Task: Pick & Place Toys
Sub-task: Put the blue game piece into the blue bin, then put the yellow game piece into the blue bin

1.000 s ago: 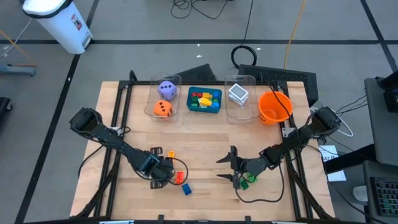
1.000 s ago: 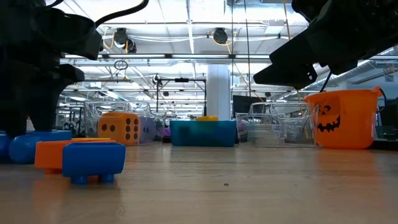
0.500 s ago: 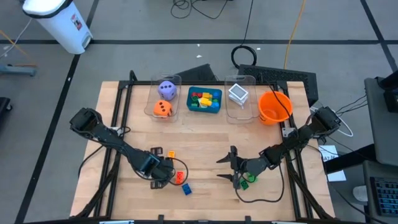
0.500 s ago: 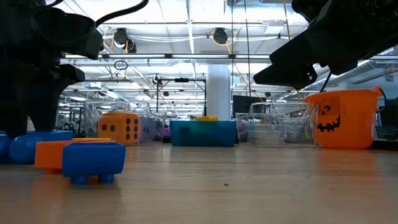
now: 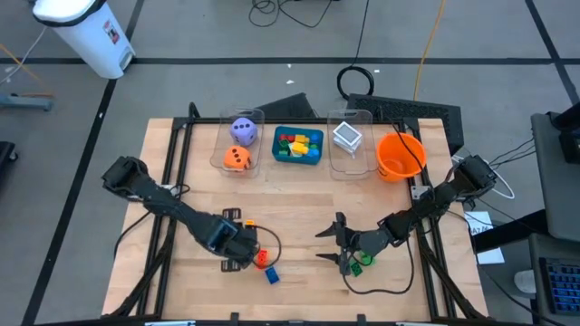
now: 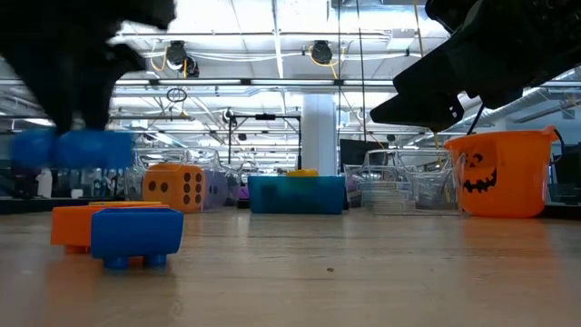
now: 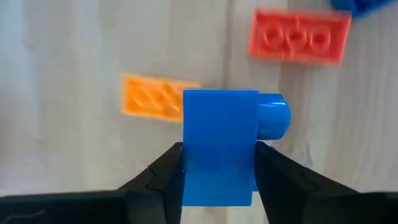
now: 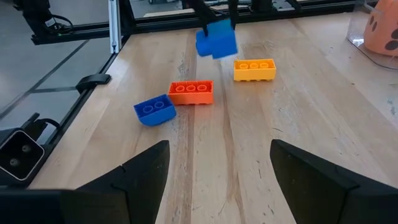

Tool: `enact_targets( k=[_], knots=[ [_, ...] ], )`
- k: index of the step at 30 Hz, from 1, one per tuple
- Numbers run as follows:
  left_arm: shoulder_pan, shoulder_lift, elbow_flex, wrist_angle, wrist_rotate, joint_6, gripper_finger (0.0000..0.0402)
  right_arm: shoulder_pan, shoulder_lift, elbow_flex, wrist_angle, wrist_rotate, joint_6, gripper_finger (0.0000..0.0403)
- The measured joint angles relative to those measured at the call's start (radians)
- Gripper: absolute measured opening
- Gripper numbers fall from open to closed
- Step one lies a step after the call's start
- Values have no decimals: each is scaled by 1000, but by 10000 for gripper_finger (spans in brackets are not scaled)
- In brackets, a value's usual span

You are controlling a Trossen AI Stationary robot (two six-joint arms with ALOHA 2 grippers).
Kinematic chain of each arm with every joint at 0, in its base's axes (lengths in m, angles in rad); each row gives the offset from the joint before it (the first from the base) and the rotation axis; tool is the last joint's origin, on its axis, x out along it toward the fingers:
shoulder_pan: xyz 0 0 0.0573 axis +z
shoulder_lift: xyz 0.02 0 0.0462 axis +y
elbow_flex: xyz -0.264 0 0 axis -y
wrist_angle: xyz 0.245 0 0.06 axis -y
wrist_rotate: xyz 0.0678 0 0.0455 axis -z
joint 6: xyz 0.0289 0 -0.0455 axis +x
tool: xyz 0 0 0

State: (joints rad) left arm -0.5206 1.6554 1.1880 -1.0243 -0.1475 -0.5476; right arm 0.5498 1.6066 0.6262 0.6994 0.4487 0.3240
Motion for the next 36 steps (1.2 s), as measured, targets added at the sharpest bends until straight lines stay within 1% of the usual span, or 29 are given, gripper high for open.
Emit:
enact_targets(
  k=[1,3,7,11,16,21,25,29,32,36],
  knots=[
    [11,0,27,-20,-14,19,158,0,0,0,2,0,5,270],
    [39,0,80,-40,-40,66,135,0,0,0,7,0,9,270],
    [129,0,176,-42,-70,192,107,0,0,0,10,0,9,270],
    [234,-1,243,-48,-24,298,64,1,0,0,23,0,9,270],
    [327,-1,273,-66,-5,380,26,8,0,0,21,-5,6,270],
    [392,-1,273,-68,-2,443,16,8,0,0,-9,-4,25,270],
    [437,-1,273,-67,-10,468,31,8,0,0,-44,-5,56,270],
    [474,-1,273,-65,-10,494,65,8,0,0,-65,-4,54,270],
    [501,-1,273,-39,-9,536,104,5,0,0,-65,-4,22,270],
    [538,5,272,36,6,617,171,-12,0,0,-64,-2,-58,270]
  ],
)
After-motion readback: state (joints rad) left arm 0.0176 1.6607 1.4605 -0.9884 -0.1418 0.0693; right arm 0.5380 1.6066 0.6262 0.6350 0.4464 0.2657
